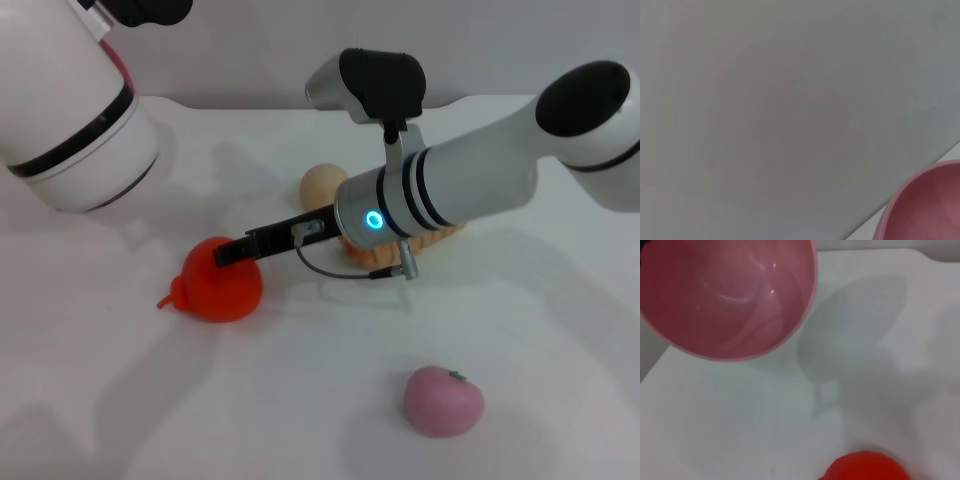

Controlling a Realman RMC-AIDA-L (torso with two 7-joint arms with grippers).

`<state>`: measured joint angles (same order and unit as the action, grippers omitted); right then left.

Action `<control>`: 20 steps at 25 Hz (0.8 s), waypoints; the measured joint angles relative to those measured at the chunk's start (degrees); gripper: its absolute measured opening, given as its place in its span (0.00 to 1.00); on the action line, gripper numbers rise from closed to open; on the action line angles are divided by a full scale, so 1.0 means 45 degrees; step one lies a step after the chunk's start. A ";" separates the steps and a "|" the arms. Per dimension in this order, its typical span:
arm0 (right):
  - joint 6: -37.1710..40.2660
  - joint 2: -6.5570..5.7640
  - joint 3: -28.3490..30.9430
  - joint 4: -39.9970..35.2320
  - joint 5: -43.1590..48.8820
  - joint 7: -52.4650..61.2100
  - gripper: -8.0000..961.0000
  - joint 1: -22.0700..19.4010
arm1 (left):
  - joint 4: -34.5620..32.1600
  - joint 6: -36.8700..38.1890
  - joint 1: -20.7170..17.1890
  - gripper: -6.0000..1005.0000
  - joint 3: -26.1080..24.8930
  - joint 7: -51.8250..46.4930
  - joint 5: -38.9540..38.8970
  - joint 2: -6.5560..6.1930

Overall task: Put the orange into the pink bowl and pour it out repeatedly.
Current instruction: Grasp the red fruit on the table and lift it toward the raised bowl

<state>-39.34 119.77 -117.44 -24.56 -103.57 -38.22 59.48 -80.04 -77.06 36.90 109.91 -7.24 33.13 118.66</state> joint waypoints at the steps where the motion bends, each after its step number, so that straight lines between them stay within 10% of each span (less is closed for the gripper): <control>1: -0.0006 0.0006 -0.0008 -0.0049 -0.0001 0.0001 0.72 -0.0070 | -0.0025 -0.0008 -0.0007 0.05 0.0013 0.0000 0.0000 0.0000; 20: 0.0416 0.0025 -0.0958 -0.0099 -0.0051 0.0736 0.71 -0.0088 | -0.0033 -0.0008 0.0003 0.05 0.0086 0.0122 -0.0021 -0.0004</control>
<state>-37.46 119.88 -121.75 -25.01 -103.80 -34.90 59.08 -80.18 -77.10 36.91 110.29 -6.69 33.04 118.65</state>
